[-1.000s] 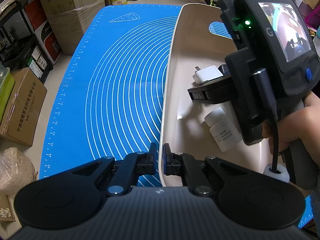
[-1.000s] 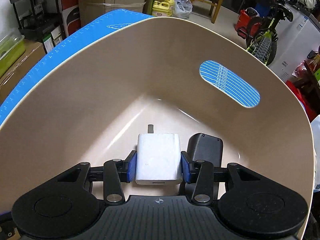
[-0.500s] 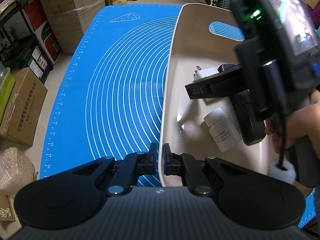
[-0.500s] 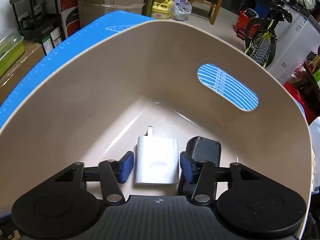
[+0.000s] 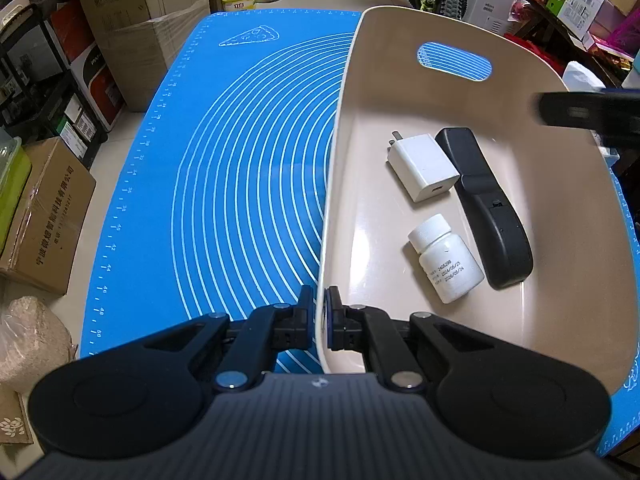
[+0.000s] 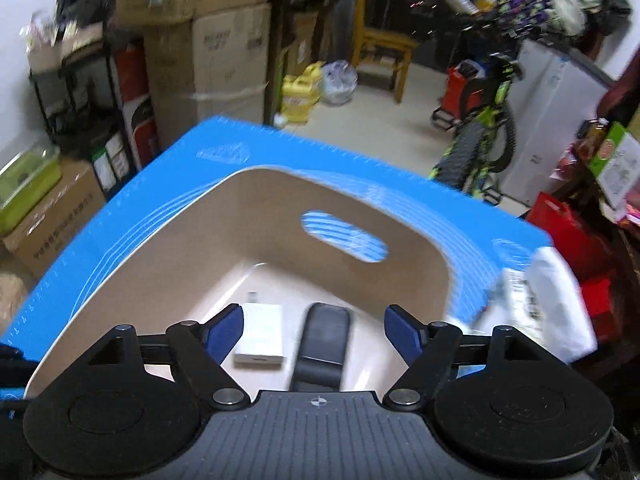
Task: Organize rigid objects
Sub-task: 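Move the right tool to the green round tin and grasp it, then carry the green tin into the bin and open the right tool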
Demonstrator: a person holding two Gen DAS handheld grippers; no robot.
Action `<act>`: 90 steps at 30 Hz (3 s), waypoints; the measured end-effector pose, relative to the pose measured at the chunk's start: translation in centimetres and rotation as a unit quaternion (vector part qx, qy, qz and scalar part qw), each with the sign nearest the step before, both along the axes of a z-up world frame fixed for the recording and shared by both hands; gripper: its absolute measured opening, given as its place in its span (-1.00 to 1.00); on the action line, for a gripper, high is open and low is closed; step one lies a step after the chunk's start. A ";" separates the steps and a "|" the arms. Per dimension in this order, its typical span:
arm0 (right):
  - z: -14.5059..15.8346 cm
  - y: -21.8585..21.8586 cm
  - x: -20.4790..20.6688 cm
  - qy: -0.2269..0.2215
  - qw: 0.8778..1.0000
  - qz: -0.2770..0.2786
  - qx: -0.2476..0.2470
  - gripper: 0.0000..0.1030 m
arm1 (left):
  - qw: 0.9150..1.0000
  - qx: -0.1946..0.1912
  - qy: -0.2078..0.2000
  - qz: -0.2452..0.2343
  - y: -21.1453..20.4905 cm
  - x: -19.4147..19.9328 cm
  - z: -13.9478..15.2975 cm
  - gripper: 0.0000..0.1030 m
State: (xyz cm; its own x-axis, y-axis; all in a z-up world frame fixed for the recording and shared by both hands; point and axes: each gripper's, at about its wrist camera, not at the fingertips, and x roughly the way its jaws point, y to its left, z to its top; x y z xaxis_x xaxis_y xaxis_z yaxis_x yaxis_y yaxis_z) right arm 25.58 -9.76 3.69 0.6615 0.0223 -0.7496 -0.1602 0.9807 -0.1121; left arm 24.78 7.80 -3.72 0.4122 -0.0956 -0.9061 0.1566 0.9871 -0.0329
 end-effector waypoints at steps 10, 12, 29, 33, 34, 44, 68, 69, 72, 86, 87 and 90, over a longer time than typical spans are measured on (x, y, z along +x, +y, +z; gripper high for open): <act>1.2 -7.7 -6.0 -0.016 0.997 -0.077 0.020 0.65 | 1.000 0.001 0.000 0.000 0.0 0.0 0.0 -0.85; 0.4 -9.0 -7.4 -0.009 0.995 -0.093 0.023 0.69 | 1.000 0.001 0.000 0.000 0.0 0.0 0.0 -0.85; -10.1 -10.5 -13.1 0.112 0.983 -0.135 0.054 0.69 | 1.000 0.001 0.000 0.000 0.0 0.0 0.0 -0.85; -11.3 -9.7 -13.2 0.128 0.982 -0.130 0.057 0.69 | 1.000 0.002 -0.001 0.000 -0.1 0.0 0.0 -0.85; -11.7 -9.4 -13.2 0.131 0.981 -0.130 0.054 0.68 | 1.000 0.002 -0.001 0.000 -0.1 0.0 0.0 -0.85; -12.6 -8.5 -12.8 0.132 0.982 -0.124 0.050 0.34 | 1.000 0.002 -0.001 0.000 -0.1 0.1 0.0 -0.85; 0.5 -7.6 -11.6 -0.049 0.993 -0.099 0.045 0.06 | 1.000 0.003 -0.001 -0.001 -0.2 0.1 0.0 -0.85; 1.1 -7.0 -10.8 -0.059 0.993 -0.088 0.043 0.06 | 1.000 0.003 -0.001 -0.001 -0.2 0.1 0.0 -0.85; 2.2 -4.9 -8.8 -0.077 0.995 -0.057 0.037 0.06 | 1.000 0.003 -0.001 -0.001 -0.2 0.1 0.0 -0.85; -3.5 3.4 0.1 0.012 1.000 0.005 0.027 0.06 | 1.000 0.001 -0.002 -0.003 0.0 0.3 0.2 -0.85; -3.9 3.7 0.4 0.020 0.999 0.004 0.025 0.06 | 1.000 0.001 -0.002 -0.003 0.0 0.3 0.2 -0.85; -5.9 4.1 1.7 0.050 0.999 -0.006 0.021 0.06 | 1.000 0.002 -0.002 -0.003 0.0 0.3 0.1 -0.85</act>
